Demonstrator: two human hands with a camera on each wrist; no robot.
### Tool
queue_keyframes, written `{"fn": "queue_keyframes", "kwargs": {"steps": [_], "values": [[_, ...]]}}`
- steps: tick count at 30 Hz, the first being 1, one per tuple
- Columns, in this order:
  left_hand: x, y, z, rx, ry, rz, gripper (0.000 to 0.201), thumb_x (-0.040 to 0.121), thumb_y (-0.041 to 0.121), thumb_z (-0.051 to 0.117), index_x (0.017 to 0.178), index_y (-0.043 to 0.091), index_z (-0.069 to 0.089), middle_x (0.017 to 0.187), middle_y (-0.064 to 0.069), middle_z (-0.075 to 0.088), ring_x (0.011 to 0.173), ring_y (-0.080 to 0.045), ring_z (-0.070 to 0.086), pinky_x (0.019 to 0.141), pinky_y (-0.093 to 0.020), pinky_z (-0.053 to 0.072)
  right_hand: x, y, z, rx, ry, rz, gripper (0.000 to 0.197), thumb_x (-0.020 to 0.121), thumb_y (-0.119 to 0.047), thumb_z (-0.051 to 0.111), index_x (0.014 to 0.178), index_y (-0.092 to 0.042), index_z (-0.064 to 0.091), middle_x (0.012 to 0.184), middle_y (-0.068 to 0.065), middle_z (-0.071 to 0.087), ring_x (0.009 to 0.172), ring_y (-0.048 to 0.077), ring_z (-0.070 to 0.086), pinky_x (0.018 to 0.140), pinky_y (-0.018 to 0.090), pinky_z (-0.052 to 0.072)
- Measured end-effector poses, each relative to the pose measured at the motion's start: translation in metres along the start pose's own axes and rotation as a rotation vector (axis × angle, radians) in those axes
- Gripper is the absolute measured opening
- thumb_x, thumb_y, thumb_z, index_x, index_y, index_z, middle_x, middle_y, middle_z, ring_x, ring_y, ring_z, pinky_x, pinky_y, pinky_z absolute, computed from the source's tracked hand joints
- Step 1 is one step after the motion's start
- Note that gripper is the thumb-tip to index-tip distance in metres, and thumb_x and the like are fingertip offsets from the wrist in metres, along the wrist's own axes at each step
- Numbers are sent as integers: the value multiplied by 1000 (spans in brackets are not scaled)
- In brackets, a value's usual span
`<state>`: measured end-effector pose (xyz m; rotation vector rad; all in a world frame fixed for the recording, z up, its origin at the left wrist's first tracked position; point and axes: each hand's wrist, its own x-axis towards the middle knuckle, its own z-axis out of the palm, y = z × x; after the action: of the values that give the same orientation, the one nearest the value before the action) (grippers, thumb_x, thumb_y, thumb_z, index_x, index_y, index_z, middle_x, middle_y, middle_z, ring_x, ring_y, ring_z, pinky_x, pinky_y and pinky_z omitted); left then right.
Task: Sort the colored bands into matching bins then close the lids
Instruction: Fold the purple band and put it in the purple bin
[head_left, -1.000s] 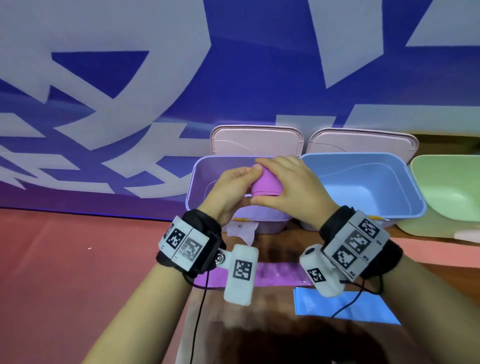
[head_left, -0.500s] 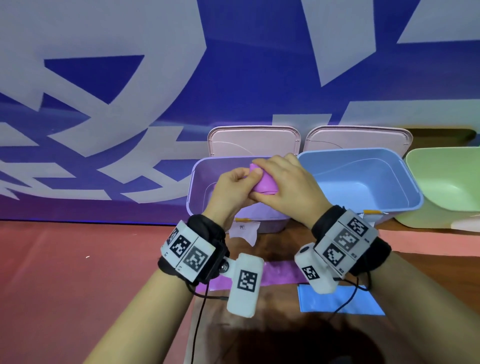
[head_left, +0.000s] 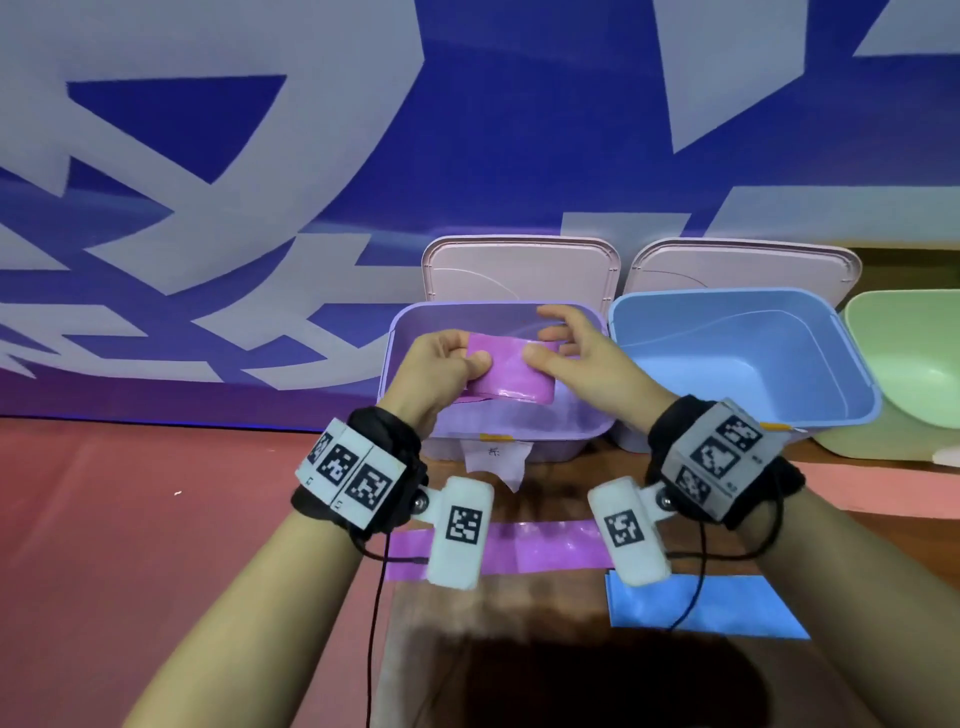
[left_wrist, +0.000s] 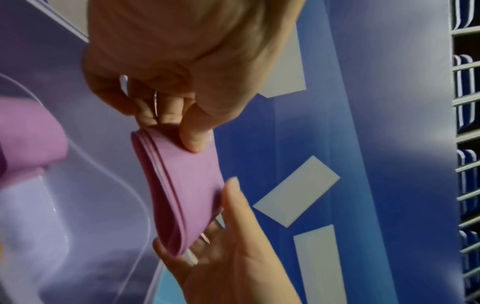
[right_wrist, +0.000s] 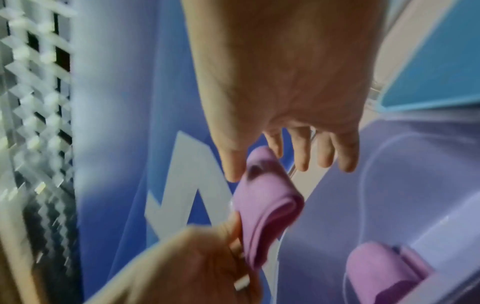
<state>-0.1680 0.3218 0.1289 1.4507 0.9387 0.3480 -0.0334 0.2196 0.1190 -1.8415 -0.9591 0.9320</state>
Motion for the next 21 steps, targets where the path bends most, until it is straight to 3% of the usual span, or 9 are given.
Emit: {"fn": "queue_keyframes", "kwargs": {"steps": [4, 7, 10, 12, 14, 15, 16, 19, 21], "values": [[19, -8, -15, 92, 53, -56, 25, 91, -6, 50, 73, 10, 54, 60, -1, 52, 37, 4, 45, 44, -8, 38, 28, 5, 5, 162, -87, 127, 19, 88, -12, 61, 107, -15, 59, 76, 1, 60, 55, -1, 59, 67, 21, 51], [39, -17, -21, 196, 95, -176, 25, 89, -3, 50, 68, 9, 49, 48, 0, 48, 39, -7, 41, 36, -13, 28, 51, 3, 16, 152, -97, 237, 10, 88, -7, 61, 97, -12, 62, 71, 8, 60, 47, 4, 58, 58, 18, 54], [61, -28, -24, 294, 124, -332, 23, 90, 3, 49, 68, 9, 46, 62, -10, 46, 54, -19, 41, 48, -22, 33, 77, 1, 28, 106, -159, 375, 8, 87, -2, 58, 89, -10, 60, 57, 7, 56, 34, 4, 54, 44, 19, 52], [72, -34, -27, 340, 104, -425, 20, 90, 4, 52, 70, 7, 49, 78, -16, 52, 68, -26, 49, 64, -35, 46, 93, 7, 35, 19, -258, 456, 9, 87, -2, 58, 80, -9, 58, 48, 9, 51, 31, 6, 49, 43, 22, 53], [77, -38, -29, 354, 72, -484, 6, 87, 3, 58, 93, 1, 58, 95, -16, 52, 85, -25, 51, 87, -40, 49, 104, 18, 42, -57, -339, 530, 10, 86, -3, 60, 77, -6, 56, 36, 5, 51, 31, 8, 51, 44, 23, 53], [81, -43, -30, 391, 65, -501, 23, 86, 3, 59, 108, -4, 58, 97, -16, 52, 88, -24, 51, 90, -40, 47, 108, 24, 45, -72, -353, 563, 13, 86, -3, 61, 74, -4, 55, 34, 4, 52, 31, 9, 53, 42, 24, 53], [85, -49, -30, 438, 48, -518, 32, 85, 3, 60, 115, -8, 56, 97, -16, 52, 88, -23, 50, 88, -39, 47, 111, 30, 48, -74, -354, 594, 15, 85, -3, 63, 72, -3, 54, 33, 4, 52, 31, 10, 54, 41, 25, 52], [89, -60, -26, 571, -33, -545, 33, 85, 2, 56, 113, -15, 56, 90, -18, 53, 82, -23, 52, 73, -36, 46, 117, 45, 53, -71, -400, 672, 19, 84, -2, 65, 68, -1, 54, 34, 5, 53, 31, 11, 55, 38, 24, 52], [91, -65, -24, 598, -72, -572, 35, 86, 4, 57, 116, -14, 55, 91, -18, 54, 83, -22, 53, 74, -37, 46, 120, 52, 55, -51, -462, 721, 22, 86, -5, 64, 67, -1, 53, 37, 6, 55, 33, 11, 57, 40, 23, 52]]}}
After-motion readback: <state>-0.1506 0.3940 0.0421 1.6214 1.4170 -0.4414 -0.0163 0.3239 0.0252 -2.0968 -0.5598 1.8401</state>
